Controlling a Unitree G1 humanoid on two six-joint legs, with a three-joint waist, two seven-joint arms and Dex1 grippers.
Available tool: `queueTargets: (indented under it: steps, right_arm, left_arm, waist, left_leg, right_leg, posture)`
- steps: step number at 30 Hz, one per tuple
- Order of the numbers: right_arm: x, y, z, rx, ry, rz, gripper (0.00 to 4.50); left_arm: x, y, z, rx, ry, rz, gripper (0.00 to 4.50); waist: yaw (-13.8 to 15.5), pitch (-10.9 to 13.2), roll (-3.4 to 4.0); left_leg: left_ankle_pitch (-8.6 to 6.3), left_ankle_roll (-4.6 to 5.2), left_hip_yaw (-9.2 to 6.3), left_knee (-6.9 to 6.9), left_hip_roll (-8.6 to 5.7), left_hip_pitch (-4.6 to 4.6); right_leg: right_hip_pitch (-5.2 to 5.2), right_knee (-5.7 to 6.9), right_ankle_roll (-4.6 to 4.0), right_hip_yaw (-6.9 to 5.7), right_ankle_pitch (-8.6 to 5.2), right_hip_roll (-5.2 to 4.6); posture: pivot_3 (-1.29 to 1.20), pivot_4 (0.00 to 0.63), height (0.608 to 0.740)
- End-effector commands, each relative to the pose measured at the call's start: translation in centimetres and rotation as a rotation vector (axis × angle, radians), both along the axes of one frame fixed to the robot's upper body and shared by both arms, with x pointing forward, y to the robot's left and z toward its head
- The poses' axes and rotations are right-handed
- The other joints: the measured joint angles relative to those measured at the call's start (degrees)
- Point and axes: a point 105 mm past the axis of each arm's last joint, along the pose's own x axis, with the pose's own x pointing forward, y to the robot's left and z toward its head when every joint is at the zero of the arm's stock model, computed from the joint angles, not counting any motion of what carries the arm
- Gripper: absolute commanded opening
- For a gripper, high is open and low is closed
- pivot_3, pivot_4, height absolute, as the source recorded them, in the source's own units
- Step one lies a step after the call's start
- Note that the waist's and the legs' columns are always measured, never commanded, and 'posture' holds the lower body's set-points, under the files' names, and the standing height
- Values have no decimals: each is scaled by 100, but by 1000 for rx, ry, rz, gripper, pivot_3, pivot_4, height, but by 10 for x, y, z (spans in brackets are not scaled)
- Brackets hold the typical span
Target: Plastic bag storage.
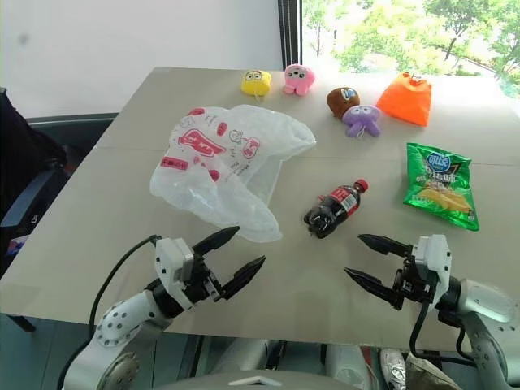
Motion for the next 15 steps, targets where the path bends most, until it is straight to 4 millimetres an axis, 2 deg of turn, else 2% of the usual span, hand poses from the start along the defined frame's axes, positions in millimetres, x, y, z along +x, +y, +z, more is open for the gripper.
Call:
queueTargets:
  steps: [1, 7, 15]
  right_arm:
    - [0, 10, 11, 17, -32, 24, 3526]
    - [7, 16, 10, 41, -48, 6, 3526]
    - [16, 16, 7, 69, -79, -42, 3526]
  left_arm:
    - [7, -5, -1, 24, 5, 7, 4439]
    - [24, -15, -18, 87, 39, -1, 4439]
    - [63, -21, -37, 216, 56, 64, 4439]
  waist:
    - [-1, 1, -2]
    - [-5, 2, -3]
    - [-17, 3, -5]
  left_leg:
    - [0, 0, 0, 0, 0, 0]
    - [0, -2, 1, 1, 0, 1]
    - [-1, -3, 1, 9, 0, 0]
  right_leg:
    - [0, 0, 0, 1, 0, 0]
    - [-1, 1, 1, 1, 1, 2]
    - [-2, 5, 2, 5, 2, 4]
  posture:
    - [0, 150, 740]
    - [0, 150, 740]
    - [0, 150, 740]
